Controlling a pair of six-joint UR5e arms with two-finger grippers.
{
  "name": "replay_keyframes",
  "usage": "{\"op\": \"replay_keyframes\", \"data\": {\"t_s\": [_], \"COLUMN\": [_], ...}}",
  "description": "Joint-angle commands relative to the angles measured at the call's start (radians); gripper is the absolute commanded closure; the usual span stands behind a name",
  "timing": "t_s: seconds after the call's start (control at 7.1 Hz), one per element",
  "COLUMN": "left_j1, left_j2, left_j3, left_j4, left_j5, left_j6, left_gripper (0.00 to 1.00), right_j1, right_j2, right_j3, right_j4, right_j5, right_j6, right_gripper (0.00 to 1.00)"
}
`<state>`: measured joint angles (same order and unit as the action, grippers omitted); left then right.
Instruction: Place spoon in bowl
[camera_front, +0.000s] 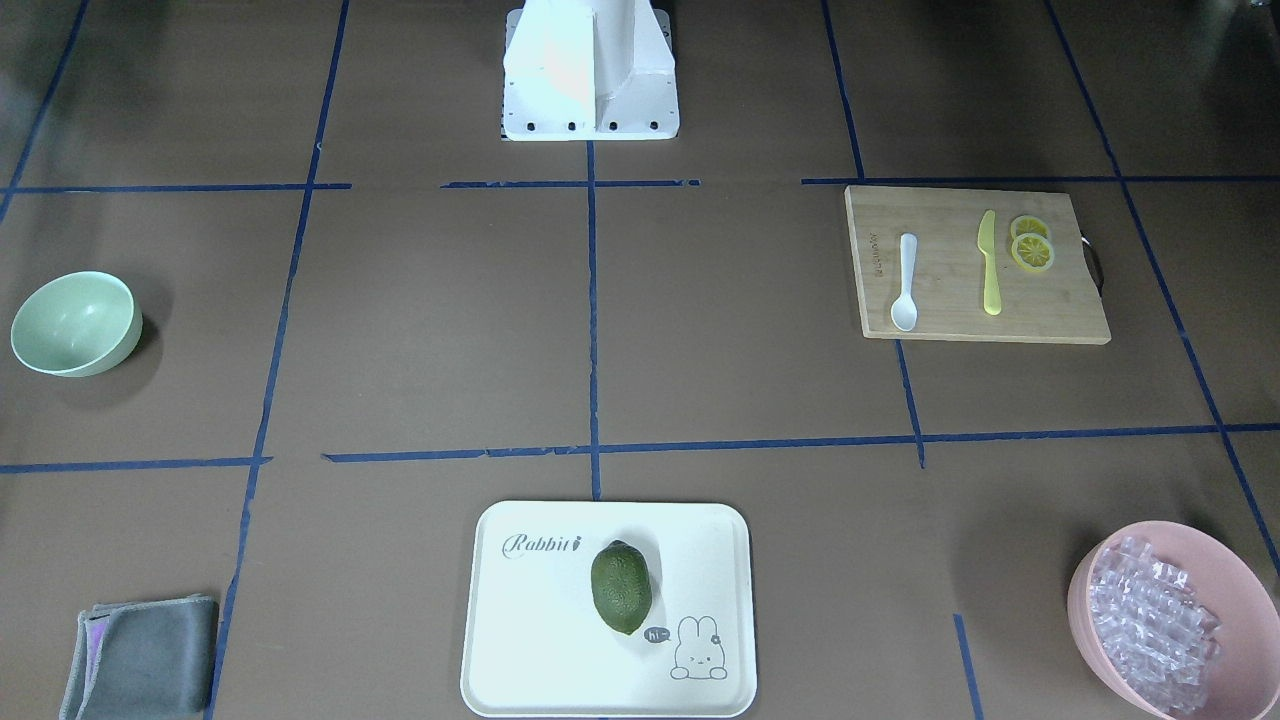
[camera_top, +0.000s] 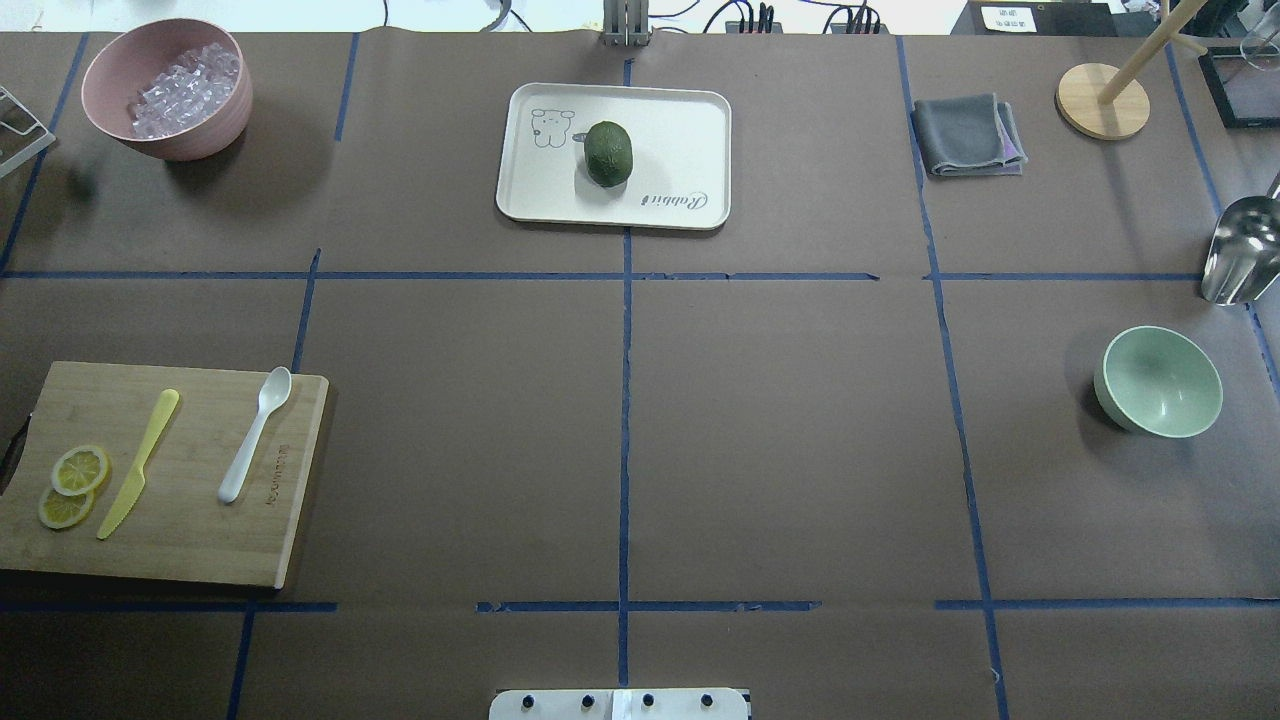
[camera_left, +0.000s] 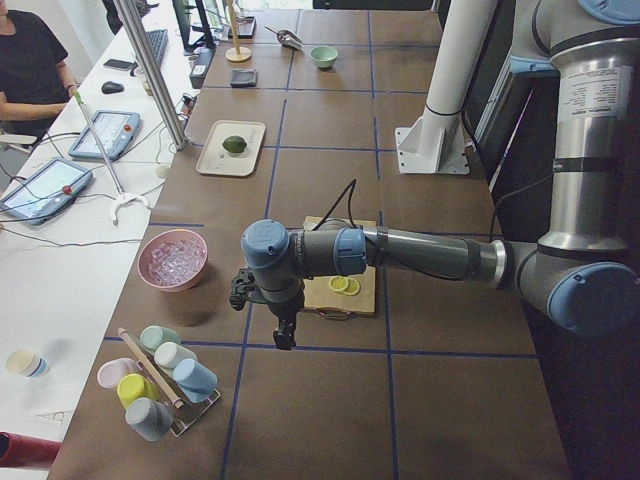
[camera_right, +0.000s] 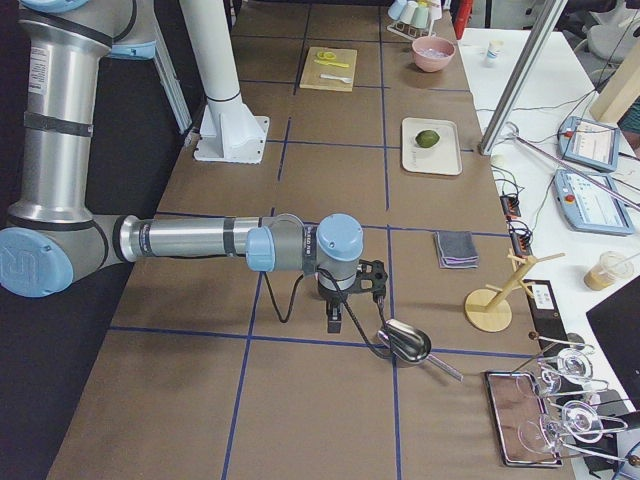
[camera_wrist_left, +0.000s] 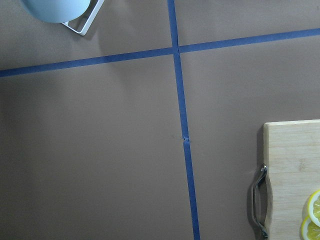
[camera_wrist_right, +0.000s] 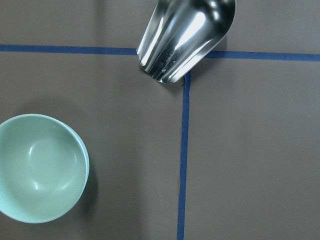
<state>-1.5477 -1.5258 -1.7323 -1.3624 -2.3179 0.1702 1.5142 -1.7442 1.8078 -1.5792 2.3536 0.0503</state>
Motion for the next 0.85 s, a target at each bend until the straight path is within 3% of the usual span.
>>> {"op": "replay_keyframes", "data": {"t_s": [0.0,0.7], "left_j1": [0.001,0.003], "left_j2": [0.001,0.007], "left_j3": [0.003,-0.001], "left_j4": [0.002,-0.014], "left_j5": [-0.005,-0.006], "left_j6": [-0.006,-0.011], "left_gripper": [0.0,0.0], "right_j1": [0.0,-0.017], "right_j2": [-0.001,-0.001], "right_j3": [-0.001,-0.001], "right_j4": [-0.005,0.001], "right_j5": [-0.003,-0.007], "right_j6": [0.003,-0.001], "right_gripper": [0.0,0.01]}}
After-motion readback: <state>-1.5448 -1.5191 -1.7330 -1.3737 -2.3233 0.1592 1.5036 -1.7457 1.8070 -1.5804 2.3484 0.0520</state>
